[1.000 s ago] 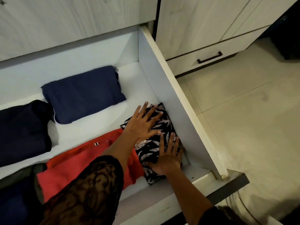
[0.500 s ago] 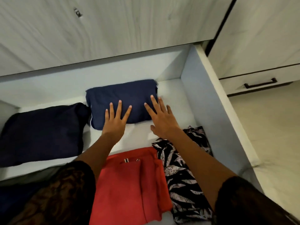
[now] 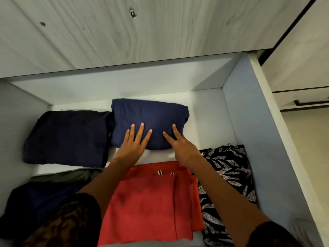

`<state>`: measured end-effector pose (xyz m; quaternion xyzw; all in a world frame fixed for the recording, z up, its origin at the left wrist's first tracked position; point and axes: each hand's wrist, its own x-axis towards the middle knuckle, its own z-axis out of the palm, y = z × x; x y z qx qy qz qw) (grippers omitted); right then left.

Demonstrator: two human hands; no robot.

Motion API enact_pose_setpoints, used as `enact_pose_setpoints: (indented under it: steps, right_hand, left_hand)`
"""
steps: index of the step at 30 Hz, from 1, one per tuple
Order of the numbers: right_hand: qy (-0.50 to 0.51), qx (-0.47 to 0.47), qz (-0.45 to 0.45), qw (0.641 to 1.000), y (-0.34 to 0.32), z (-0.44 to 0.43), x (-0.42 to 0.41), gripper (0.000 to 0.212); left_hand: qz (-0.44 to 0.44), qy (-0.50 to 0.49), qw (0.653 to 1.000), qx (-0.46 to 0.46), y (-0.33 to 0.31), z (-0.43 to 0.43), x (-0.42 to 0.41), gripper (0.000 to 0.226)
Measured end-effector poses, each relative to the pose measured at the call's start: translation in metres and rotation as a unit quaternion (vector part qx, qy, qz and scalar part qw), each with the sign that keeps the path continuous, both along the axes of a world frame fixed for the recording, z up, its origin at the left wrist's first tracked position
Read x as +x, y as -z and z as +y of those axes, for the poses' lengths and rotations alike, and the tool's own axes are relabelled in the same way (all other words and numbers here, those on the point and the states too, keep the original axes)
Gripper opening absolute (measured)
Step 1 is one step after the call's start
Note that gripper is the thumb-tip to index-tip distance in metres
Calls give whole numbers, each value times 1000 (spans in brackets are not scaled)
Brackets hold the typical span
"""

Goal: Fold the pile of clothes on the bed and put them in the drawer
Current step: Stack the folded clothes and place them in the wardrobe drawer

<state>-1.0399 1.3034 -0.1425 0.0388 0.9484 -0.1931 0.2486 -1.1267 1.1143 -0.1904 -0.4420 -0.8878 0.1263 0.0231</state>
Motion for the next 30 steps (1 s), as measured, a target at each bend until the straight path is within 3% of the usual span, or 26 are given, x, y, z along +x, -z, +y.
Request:
enact_pose_setpoints:
  steps: [5,8,11,16,21,24,30]
  right_hand:
    - [-21,48,-17,998,-9,6,11,75]
    - [-31,75,-38,996,-19,0,16,66]
    - [-8,107,-26,994,-43,-10,18,65]
    - [16,145,87,985,-127,-30,23,71]
    - [-25,138,216,966,-266,-56,23,79]
    - [-48,165,395,903,-353,-78,23,84]
    - [-77,181,522,830,-495,-122,40,87]
  left_hand:
    - [-93,6,991,-94,-9,6,30,43]
    - [-102,0,986,-135,-46,12,34,45]
    - [-131,-51,976,-166,-78,7,26,59]
    - [-37,-109,988,-102,-171,0,28,66]
    - [102,-152,983,-15,-310,-32,31,69]
    - [178,-175,968,15,-400,-63,38,70]
    - [255,-271,924,86,-556,-119,89,69]
